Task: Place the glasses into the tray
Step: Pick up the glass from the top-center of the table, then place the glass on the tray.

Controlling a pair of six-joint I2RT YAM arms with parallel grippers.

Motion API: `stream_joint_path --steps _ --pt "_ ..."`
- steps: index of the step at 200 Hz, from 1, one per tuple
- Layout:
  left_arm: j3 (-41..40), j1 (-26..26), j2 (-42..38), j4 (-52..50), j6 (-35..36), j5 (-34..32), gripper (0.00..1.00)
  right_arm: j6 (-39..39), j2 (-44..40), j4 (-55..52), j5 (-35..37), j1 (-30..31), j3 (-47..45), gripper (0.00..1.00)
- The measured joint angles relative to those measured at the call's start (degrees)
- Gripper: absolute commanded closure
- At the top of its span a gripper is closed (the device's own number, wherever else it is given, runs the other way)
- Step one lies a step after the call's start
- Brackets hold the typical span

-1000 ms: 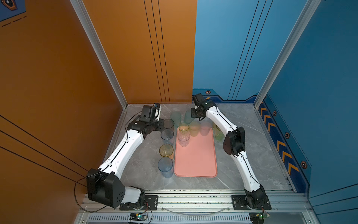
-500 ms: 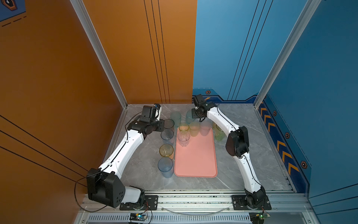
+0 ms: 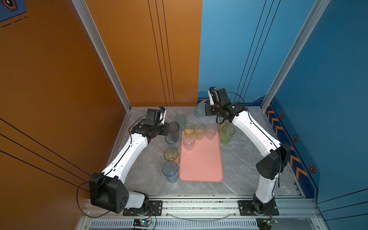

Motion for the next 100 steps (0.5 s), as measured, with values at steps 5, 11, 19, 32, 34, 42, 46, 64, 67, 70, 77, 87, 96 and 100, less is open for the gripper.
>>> stream_joint_path --steps 5,11,19,32,34,42,46,64,67,70,77,87,96,100 --pt "0.0 0.0 0.0 0.0 0.0 0.0 0.74 -0.5 -1.2 -0.8 0.0 0.4 -0.9 1.00" --pt "0.0 0.0 0.0 0.0 -0.1 0.0 0.74 -1.1 -2.5 -1.7 0.1 1.0 -1.8 1.00" --pt "0.0 0.0 0.0 0.0 -0.1 0.0 0.74 -1.9 -4.3 -3.5 0.3 2.0 -3.1 1.00" --pt "0.0 0.0 0.0 0.1 -0.2 0.0 0.74 -2.9 -6.9 -6.0 0.8 4.1 -5.0 1.00" --pt "0.0 0.0 0.0 0.1 -0.2 0.0 0.74 -3.0 -7.3 -6.5 1.0 4.5 -5.3 1.00" --pt "0.1 0.0 0.0 0.1 -0.2 0.0 0.74 -3.5 -8.7 -8.3 1.5 5.9 -6.2 1.00" --pt "0.2 0.0 0.0 0.1 -0.2 0.0 0.74 -3.8 -9.3 -9.2 1.7 6.5 -6.5 1.00" --pt "0.8 0.0 0.0 0.1 -0.2 0.0 0.74 -4.0 -11.6 -12.7 2.5 9.3 -7.6 1.00" --pt "0.9 0.0 0.0 0.1 -0.2 0.0 0.74 -4.0 -11.9 -13.2 2.8 9.7 -7.7 1.00" --pt "1.1 0.0 0.0 0.1 -0.2 0.1 0.74 -4.0 -12.2 -13.7 2.9 10.0 -7.8 1.00" --pt "1.5 0.0 0.1 0.1 -0.2 0.2 0.74 -4.0 -12.6 -14.8 3.3 10.8 -8.0 1.00" --pt "2.3 0.0 0.6 0.1 -0.2 0.4 0.74 -4.0 -12.8 -16.1 3.5 11.5 -8.4 1.00" --pt "3.0 0.0 1.2 0.1 -0.2 0.5 0.74 -4.0 -12.6 -17.3 3.8 11.9 -8.7 1.00" --pt "3.4 -0.1 1.5 0.1 -0.2 0.6 0.74 -4.0 -12.5 -17.8 3.9 12.0 -8.8 1.00"
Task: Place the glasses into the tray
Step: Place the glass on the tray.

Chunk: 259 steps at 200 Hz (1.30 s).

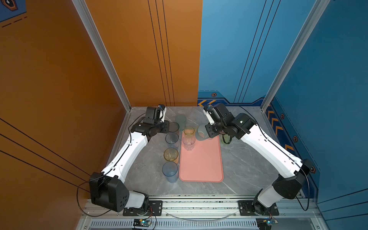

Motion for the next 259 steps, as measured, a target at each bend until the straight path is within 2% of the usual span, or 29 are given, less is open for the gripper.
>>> stream_joint_path --steps 119,259 --pt "8.6 -1.0 6.4 -3.2 0.7 0.1 0.73 0.0 15.1 -3.2 0.5 -2.5 0.7 1.00" --pt "9.9 -1.0 8.9 -4.4 1.7 1.0 0.72 0.0 21.3 -0.2 -2.9 -6.5 2.6 1.00"
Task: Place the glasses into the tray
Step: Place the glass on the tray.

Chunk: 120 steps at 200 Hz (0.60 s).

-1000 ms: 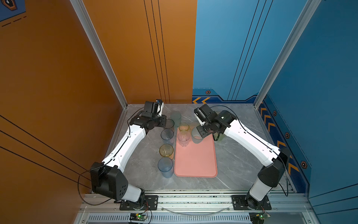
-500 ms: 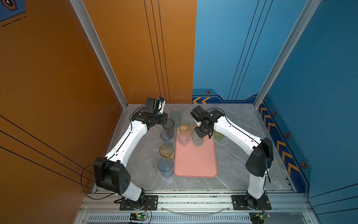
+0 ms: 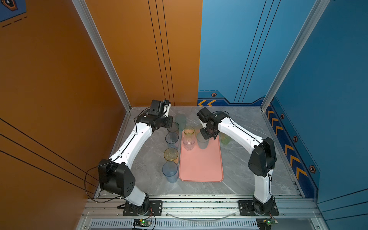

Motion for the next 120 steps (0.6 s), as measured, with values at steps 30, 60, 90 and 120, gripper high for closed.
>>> stream_joint_path --steps 30,60,90,120 --pt "0.4 0.0 0.8 -0.1 0.1 0.4 0.72 0.0 0.7 1.0 -1.1 -0.1 0.0 1.00" --pt "0.8 0.0 1.2 -0.2 0.1 0.4 0.72 0.0 1.9 1.7 -1.4 -0.4 0.0 1.00" --pt "1.1 0.0 1.5 -0.2 0.1 0.5 0.72 0.2 3.2 2.7 -2.0 -1.1 0.0 0.99" --pt "1.6 0.0 1.8 -0.4 0.1 0.6 0.72 0.2 3.5 3.1 -2.5 -1.6 0.0 0.93"
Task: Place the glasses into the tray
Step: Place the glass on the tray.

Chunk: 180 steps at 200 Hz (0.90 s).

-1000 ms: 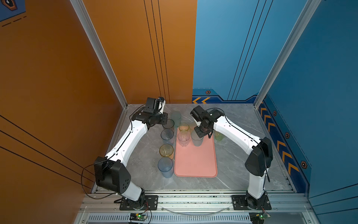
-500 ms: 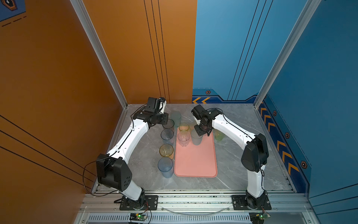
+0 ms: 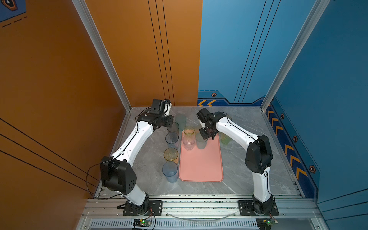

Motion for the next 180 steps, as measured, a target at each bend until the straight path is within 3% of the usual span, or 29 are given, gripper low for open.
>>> stream_joint_path --steps 50,180 --pt "0.3 0.0 0.4 -0.3 0.0 0.0 0.72 0.5 0.0 1.2 -0.5 -0.4 -0.4 0.83" --pt "2.5 -0.8 2.2 -1.7 0.2 0.0 0.73 1.3 -2.7 3.0 -1.4 -0.8 -4.8 0.72"
